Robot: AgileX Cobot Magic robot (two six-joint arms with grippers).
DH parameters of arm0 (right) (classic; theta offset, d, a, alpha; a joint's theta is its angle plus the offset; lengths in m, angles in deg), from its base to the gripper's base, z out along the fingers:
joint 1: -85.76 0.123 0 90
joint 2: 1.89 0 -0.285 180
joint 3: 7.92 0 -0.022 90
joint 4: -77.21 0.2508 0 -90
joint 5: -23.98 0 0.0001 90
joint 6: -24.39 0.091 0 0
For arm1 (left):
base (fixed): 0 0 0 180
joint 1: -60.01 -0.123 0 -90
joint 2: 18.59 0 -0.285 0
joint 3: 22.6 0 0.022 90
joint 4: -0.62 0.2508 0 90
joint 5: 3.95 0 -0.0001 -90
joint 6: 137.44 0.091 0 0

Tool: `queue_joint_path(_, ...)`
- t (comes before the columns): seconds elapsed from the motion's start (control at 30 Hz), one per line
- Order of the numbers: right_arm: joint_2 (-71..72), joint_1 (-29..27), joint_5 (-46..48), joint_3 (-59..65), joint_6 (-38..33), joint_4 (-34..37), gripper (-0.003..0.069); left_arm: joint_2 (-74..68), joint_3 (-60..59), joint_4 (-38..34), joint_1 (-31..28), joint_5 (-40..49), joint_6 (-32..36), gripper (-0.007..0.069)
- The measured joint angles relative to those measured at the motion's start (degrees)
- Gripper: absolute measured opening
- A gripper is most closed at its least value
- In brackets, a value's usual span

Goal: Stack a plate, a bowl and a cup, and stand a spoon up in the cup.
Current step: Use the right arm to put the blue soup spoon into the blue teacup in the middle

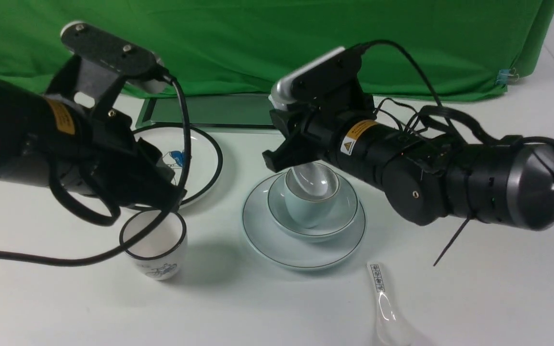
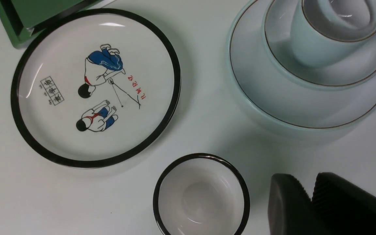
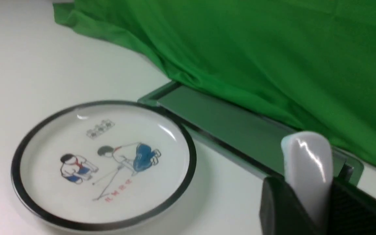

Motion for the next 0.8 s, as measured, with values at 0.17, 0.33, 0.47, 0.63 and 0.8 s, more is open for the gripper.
queue_joint_path(0.17,-1.24,0.0,-0.1,0.0,-0.06,0.0,0.019,0.0,0.0,0.55,0.0,-0.16,0.0,0.0069)
queue_joint_path(0.33,-1.24,0.0,0.17,0.0,-1.52,0.0,0.0232,0.06,0.0,4.6,0.0,0.5,-2.55,0.0076)
queue_joint_path(0.47,0.71,0.0,3.71,0.0,-3.61,0.0,0.0235,2.56,-2.07,7.83,0.0,0.98,-6.38,0.0076)
queue_joint_path(0.63,8.03,0.0,11.81,0.05,-4.09,0.0,0.0234,10.6,-9.85,8.21,0.0,-1.49,-9.54,0.0076)
queue_joint_path(0.8,20.73,0.0,20.93,1.31,-4.17,0.05,0.015,27.06,-21.42,8.23,0.0,-7.7,-11.3,0.0078)
